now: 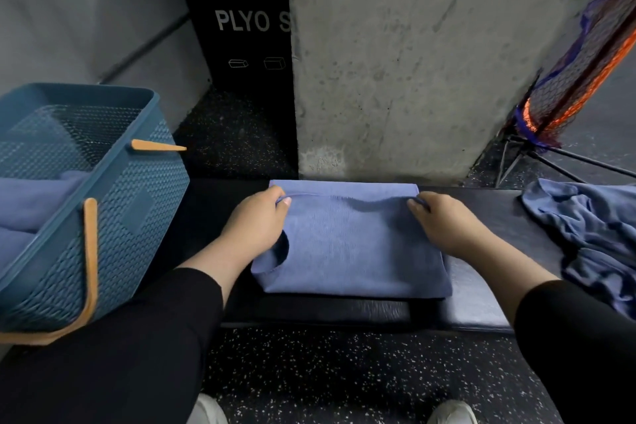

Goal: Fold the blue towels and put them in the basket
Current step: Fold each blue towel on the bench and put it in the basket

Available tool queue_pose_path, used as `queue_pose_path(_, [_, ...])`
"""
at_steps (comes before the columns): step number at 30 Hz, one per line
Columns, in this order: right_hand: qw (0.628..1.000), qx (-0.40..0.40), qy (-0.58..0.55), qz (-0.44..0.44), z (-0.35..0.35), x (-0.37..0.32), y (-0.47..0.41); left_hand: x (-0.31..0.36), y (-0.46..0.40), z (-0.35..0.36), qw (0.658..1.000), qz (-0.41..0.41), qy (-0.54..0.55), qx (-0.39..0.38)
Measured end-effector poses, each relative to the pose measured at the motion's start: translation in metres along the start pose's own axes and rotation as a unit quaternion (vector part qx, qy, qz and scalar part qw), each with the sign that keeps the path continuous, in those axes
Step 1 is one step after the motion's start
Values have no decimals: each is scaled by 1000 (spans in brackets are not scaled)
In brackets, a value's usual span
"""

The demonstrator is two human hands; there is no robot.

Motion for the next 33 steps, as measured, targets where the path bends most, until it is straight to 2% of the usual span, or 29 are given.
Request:
queue_pose_path(8, [997,-33,68,-34,3,-7,16,-4,6,-8,996,8,-85,-15])
queue_pose_path(17, [984,-114,117,-66,-2,-16,64,-8,58,-18,988,40,-100,-107])
queue_pose_path(22, [976,-174,101,-80,-12,-19,83,-9,78,-25,979,43,-102,-173])
queue_pose_path(25, [980,-172,-58,-82,-30,-27,91,-8,81,-34,969,52,29,-239])
queue_pose_path(28, [937,-165,-306,-32,-50,-33,96,-2,78,-50,929,18,243,-279])
queue_pose_path(30, [927,-106,-360,-21,-63,-34,90,1,70,-60,910,-6,331,-249])
queue_pose_path(33, [934,-3,-357,-5,-73,-36,74,3,46,-71,910,-8,388,-146])
Point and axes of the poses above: each hand's wrist, its own y-axis away from the middle knuckle, its own z-axis out of the palm, x = y × z, the point moved 5 cm from there along -y, towards the middle knuckle, and after that the axes turned 3 degrees about -z, right-handed, at the moved point
